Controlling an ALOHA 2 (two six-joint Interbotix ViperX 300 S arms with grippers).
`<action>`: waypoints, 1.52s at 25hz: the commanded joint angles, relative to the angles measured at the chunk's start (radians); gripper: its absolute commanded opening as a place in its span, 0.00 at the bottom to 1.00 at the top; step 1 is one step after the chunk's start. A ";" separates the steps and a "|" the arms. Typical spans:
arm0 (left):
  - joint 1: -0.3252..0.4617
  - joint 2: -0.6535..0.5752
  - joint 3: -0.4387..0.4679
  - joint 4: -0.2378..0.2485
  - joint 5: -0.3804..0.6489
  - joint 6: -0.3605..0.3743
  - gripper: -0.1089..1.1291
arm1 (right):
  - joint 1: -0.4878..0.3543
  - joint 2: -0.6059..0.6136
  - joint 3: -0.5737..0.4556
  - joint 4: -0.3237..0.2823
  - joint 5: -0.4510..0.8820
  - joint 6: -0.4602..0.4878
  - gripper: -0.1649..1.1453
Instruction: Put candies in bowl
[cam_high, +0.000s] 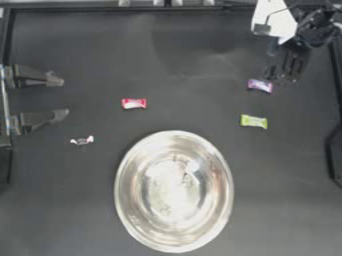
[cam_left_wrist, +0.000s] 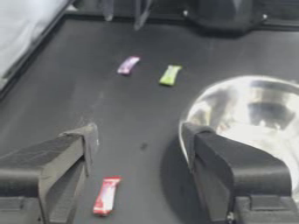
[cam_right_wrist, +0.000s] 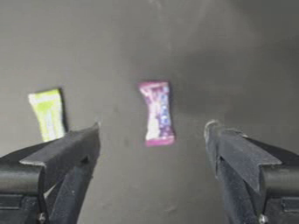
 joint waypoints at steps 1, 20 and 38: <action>0.005 0.006 -0.014 -0.002 -0.006 -0.002 0.83 | -0.005 0.015 0.011 -0.009 -0.035 0.000 0.88; 0.008 0.012 -0.015 -0.002 -0.008 -0.002 0.83 | -0.020 0.130 0.094 -0.012 -0.186 -0.002 0.88; 0.009 0.014 -0.017 -0.003 -0.008 -0.003 0.83 | -0.018 0.225 0.106 -0.011 -0.255 -0.003 0.86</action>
